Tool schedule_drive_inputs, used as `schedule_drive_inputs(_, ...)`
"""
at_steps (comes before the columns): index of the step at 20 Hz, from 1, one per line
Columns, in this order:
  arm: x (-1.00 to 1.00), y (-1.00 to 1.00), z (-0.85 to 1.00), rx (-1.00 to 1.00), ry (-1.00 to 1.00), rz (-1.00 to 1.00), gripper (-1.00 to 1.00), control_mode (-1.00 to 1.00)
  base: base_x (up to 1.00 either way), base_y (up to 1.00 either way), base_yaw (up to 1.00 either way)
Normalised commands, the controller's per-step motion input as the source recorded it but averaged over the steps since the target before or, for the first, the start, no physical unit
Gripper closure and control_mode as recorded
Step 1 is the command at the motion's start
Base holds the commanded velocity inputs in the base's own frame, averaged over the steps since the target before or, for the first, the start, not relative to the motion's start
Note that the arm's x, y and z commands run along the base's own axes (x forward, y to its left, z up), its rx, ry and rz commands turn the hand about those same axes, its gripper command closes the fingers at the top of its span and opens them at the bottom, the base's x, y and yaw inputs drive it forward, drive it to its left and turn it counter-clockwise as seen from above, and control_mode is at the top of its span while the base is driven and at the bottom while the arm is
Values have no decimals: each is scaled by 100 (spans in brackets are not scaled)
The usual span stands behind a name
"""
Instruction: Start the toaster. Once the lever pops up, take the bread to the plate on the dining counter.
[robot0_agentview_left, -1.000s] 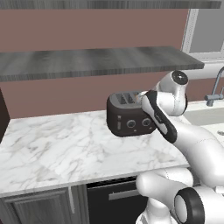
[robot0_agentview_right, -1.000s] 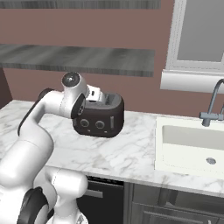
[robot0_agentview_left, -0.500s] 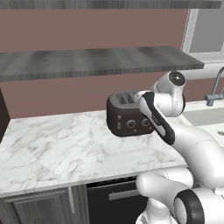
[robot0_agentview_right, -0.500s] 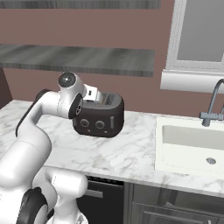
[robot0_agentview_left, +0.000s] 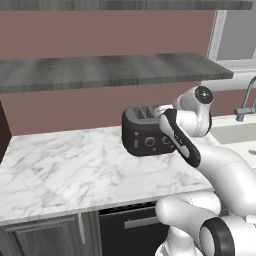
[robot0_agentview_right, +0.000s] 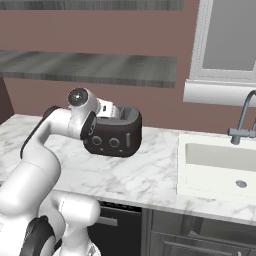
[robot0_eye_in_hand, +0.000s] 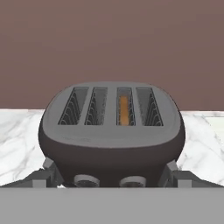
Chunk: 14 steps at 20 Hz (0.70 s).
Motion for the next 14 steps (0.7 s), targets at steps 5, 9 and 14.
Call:
schedule_drive_inputs(5, 11, -11, -6, 0, -3, 0, -100, -100, 0, 0, 0)
schedule_drive_inputs(9, 12, -4, -1, 0, -1, -1, -100, -100, 0, 0, 0)
schedule_drive_inputs(14, 15, 0, 0, 0, 0, -2, -100, -100, 0, 0, 0)
